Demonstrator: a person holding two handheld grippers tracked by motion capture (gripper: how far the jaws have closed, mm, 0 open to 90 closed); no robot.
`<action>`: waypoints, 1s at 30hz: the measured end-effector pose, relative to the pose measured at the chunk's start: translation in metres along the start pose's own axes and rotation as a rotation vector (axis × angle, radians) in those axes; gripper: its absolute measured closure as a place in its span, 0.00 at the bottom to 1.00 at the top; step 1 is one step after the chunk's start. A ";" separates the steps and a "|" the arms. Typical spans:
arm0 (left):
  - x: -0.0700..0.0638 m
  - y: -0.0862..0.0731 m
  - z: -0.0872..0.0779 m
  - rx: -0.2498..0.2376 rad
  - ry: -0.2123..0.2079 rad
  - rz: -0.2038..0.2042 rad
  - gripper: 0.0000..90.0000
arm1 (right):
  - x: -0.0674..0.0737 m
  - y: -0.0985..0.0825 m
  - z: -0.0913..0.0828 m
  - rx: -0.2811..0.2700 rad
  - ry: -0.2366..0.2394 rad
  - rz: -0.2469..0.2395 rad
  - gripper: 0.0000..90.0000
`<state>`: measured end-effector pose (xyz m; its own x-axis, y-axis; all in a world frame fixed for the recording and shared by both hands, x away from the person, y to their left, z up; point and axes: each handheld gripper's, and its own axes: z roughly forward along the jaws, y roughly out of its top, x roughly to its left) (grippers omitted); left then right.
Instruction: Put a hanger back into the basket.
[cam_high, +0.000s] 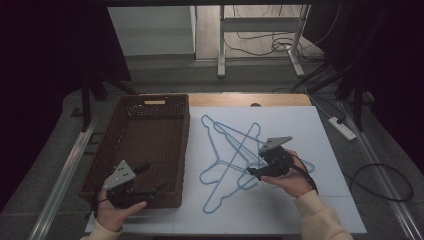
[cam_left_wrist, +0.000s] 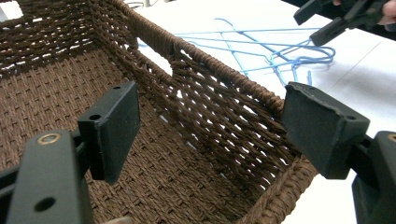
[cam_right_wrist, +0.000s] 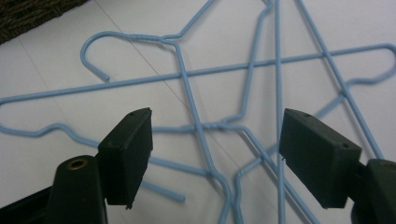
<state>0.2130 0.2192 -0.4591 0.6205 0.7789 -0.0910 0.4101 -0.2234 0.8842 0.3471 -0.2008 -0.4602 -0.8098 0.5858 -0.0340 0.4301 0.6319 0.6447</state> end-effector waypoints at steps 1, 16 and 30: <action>0.000 0.000 0.000 0.000 0.000 0.001 0.23 | 0.000 0.003 0.003 0.010 0.007 -0.005 0.31; 0.001 0.000 0.000 0.003 -0.002 0.001 0.23 | -0.001 0.037 0.053 0.179 0.078 -0.044 0.42; 0.001 0.000 -0.001 0.000 -0.005 0.001 0.23 | 0.002 0.056 0.091 0.342 0.108 -0.076 0.65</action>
<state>0.2129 0.2201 -0.4585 0.6245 0.7756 -0.0922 0.4093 -0.2244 0.8844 0.4058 -0.1181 -0.4941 -0.8739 0.4856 0.0205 0.4613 0.8153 0.3499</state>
